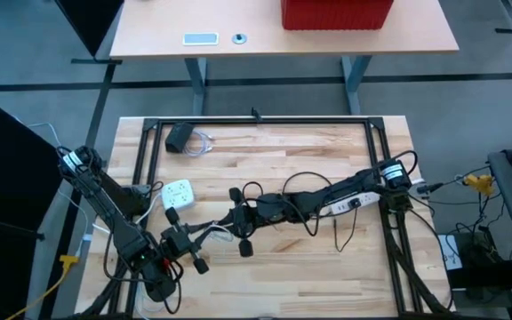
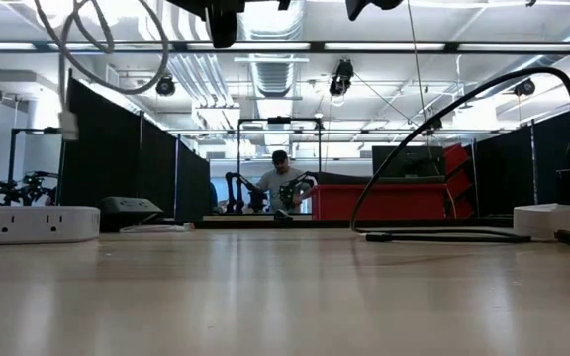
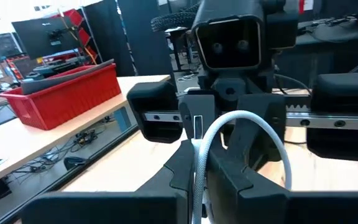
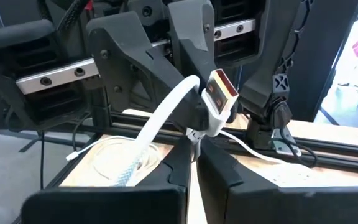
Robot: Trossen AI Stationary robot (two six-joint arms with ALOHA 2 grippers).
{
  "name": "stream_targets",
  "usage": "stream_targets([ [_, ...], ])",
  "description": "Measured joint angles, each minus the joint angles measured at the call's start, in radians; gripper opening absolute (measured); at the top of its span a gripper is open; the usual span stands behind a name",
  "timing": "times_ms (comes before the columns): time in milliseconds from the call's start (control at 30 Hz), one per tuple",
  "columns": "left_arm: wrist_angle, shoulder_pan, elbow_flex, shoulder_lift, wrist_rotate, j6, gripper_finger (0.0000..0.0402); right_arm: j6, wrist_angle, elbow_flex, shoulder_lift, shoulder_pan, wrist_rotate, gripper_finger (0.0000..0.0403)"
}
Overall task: Insert USB
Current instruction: Insert the white charger cable into the left white outlet extension
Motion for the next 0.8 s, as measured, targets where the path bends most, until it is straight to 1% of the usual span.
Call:
stream_targets([
  [200, 0.008, 0.000, 0.000, 0.000, -0.011, 0.000, 0.0016, 0.047, 0.002, 0.000, 0.000, -0.004, -0.005, 0.0002],
  [267, 0.009, 0.000, 0.000, 0.000, -0.011, 0.000, 0.0016, 0.049, 0.002, 0.000, 0.000, -0.004, -0.006, 0.0008],
  [367, 0.012, 0.002, 0.000, 0.000, -0.022, 0.000, 0.0017, 0.055, -0.003, 0.000, 0.000, -0.003, -0.010, 0.0034],
  [533, 0.023, 0.003, 0.000, 0.000, -0.022, 0.000, 0.0017, 0.061, -0.001, -0.001, 0.000, -0.003, -0.013, 0.0090],
  [633, 0.028, 0.004, 0.000, 0.000, -0.022, -0.005, 0.0017, 0.061, 0.015, -0.001, 0.000, -0.003, -0.012, 0.0112],
  [733, 0.035, 0.005, 0.000, 0.000, -0.022, -0.008, 0.0017, 0.060, 0.023, -0.001, 0.000, -0.003, -0.011, 0.0115],
  [800, 0.042, 0.005, 0.000, 0.000, -0.021, -0.008, 0.0017, 0.055, 0.021, -0.001, 0.000, -0.003, -0.008, 0.0098],
])
